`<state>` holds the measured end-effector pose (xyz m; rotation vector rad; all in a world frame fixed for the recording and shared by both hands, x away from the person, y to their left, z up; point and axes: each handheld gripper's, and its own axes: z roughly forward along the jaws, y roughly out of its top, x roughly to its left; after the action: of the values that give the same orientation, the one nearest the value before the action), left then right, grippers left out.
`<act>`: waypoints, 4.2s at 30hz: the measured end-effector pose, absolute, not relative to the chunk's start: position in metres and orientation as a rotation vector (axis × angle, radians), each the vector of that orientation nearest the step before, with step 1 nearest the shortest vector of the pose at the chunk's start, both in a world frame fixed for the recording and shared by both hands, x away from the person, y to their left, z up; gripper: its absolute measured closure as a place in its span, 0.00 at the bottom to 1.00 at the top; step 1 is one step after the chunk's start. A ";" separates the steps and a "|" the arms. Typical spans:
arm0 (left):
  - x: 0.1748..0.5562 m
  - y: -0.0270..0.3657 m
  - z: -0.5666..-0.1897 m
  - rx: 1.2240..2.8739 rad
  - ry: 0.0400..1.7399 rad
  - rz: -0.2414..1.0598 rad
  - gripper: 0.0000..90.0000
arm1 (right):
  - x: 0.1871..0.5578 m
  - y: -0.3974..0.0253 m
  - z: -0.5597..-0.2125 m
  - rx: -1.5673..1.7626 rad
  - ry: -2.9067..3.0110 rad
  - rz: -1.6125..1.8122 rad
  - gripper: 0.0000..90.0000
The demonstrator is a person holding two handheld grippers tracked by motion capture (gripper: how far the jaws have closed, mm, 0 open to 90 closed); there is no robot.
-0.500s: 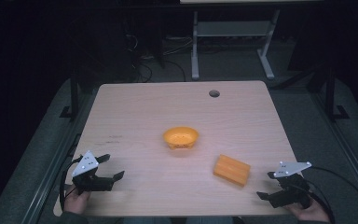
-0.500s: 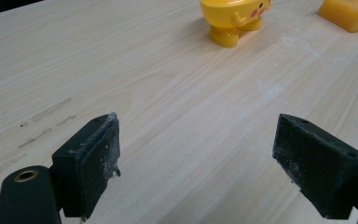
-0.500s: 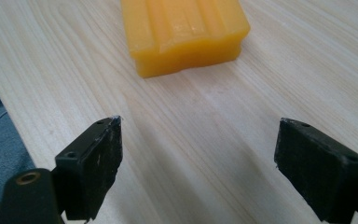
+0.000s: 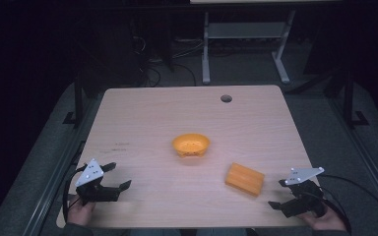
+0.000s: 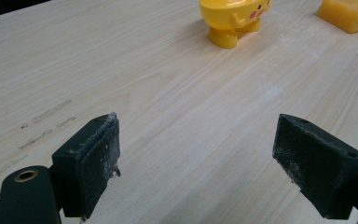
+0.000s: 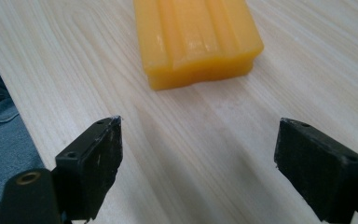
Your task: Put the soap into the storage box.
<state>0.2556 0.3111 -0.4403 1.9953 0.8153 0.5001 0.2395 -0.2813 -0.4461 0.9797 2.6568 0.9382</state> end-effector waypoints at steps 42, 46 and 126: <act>0.257 0.311 -0.439 1.986 0.804 0.502 0.16 | 0.286 -0.228 -0.412 0.779 2.788 0.809 0.16; 0.257 0.311 -0.439 1.992 0.802 0.501 0.16 | 0.289 -0.222 -0.413 0.768 2.803 0.803 0.16; 0.256 0.311 -0.438 1.993 0.787 0.494 0.16 | 0.318 -0.174 -0.436 0.645 2.876 0.575 0.23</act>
<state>0.2565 0.3107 -0.4376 1.9934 0.7874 0.4944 0.3179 -0.1740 -0.4363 0.6445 2.8761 0.5748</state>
